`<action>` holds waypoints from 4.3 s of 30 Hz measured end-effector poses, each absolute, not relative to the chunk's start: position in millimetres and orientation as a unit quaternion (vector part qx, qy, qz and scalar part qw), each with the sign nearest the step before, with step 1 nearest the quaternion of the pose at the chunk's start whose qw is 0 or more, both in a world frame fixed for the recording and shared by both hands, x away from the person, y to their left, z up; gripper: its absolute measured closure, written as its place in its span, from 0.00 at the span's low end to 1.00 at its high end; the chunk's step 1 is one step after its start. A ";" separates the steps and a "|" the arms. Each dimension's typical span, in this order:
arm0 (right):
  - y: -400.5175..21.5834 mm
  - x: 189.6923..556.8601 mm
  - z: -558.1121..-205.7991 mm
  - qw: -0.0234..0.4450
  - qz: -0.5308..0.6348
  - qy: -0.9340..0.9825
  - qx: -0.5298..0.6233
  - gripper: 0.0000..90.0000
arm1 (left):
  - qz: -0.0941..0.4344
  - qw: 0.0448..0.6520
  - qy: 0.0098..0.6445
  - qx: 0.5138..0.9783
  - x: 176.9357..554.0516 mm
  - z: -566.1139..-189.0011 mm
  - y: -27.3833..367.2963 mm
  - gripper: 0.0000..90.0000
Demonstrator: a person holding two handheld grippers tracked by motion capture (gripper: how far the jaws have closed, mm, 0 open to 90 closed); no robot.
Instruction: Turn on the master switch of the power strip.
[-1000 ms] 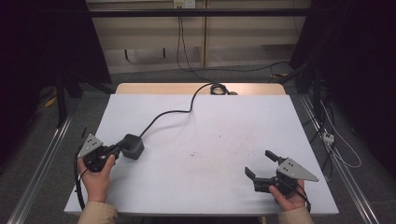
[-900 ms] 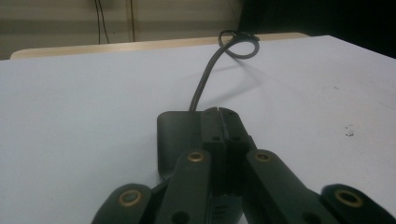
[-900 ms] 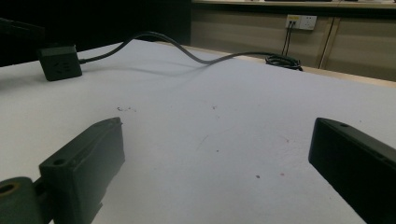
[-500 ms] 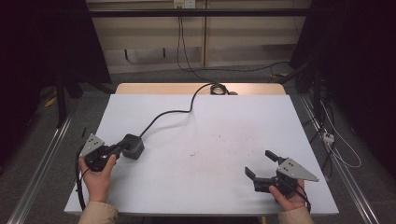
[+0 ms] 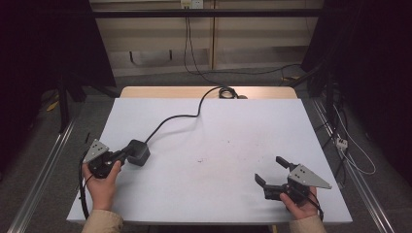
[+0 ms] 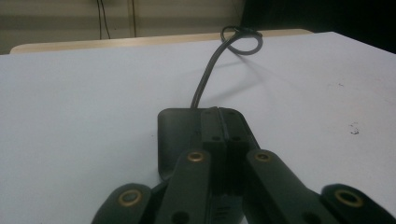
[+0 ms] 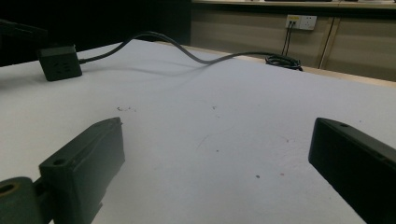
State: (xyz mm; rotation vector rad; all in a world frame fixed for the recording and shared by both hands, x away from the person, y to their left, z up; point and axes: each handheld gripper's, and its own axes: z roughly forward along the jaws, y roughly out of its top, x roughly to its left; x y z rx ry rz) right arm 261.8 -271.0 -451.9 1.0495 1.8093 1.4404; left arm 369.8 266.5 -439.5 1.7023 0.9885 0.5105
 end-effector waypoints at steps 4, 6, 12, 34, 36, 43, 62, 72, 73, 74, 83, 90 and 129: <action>-270.8 261.7 -451.8 0.297 0.542 0.680 0.394 0.03 | 0.214 0.527 0.414 0.711 369.8 -440.0 266.3 1.00; -270.8 261.7 -451.8 0.297 0.542 0.680 0.395 0.04 | 0.210 0.531 0.415 0.708 370.0 -441.0 266.1 1.00; -270.8 261.5 -451.8 0.297 0.542 0.680 0.395 0.03 | 0.208 0.531 0.416 0.709 370.0 -441.7 266.6 1.00; -271.1 261.3 -451.8 0.298 0.540 0.681 0.395 0.04 | 0.206 0.532 0.418 0.707 369.8 -443.3 267.2 1.00; -271.1 261.2 -451.7 0.298 0.540 0.681 0.395 0.04 | 0.204 0.533 0.419 0.706 369.9 -443.5 267.1 1.00; -271.1 261.1 -451.7 0.298 0.541 0.680 0.395 0.04 | 0.203 0.531 0.421 0.706 369.9 -443.5 267.0 1.00; -271.3 260.9 -451.4 0.299 0.542 0.680 0.393 0.04 | 0.207 0.529 0.426 0.704 369.1 -444.0 264.6 1.00; -271.3 260.6 -451.0 0.301 0.542 0.678 0.395 0.04 | 0.207 0.527 0.430 0.703 368.6 -443.9 263.9 1.00; -271.4 260.6 -451.1 0.301 0.542 0.678 0.395 0.04 | 0.208 0.526 0.430 0.704 368.5 -443.7 263.6 1.00; -271.6 260.6 -451.1 0.302 0.542 0.678 0.395 0.04 | 0.208 0.525 0.431 0.704 368.4 -443.7 263.6 1.00; -272.2 260.4 -450.8 0.303 0.543 0.676 0.395 0.04 | 0.207 0.524 0.435 0.702 368.3 -443.4 262.9 1.00; -271.9 260.3 -450.7 0.304 0.543 0.676 0.395 0.04 | 0.207 0.522 0.439 0.702 368.2 -443.1 262.7 1.00; -271.4 260.4 -450.0 0.307 0.544 0.675 0.393 0.04 | 0.211 0.516 0.444 0.701 368.2 -441.2 259.9 1.00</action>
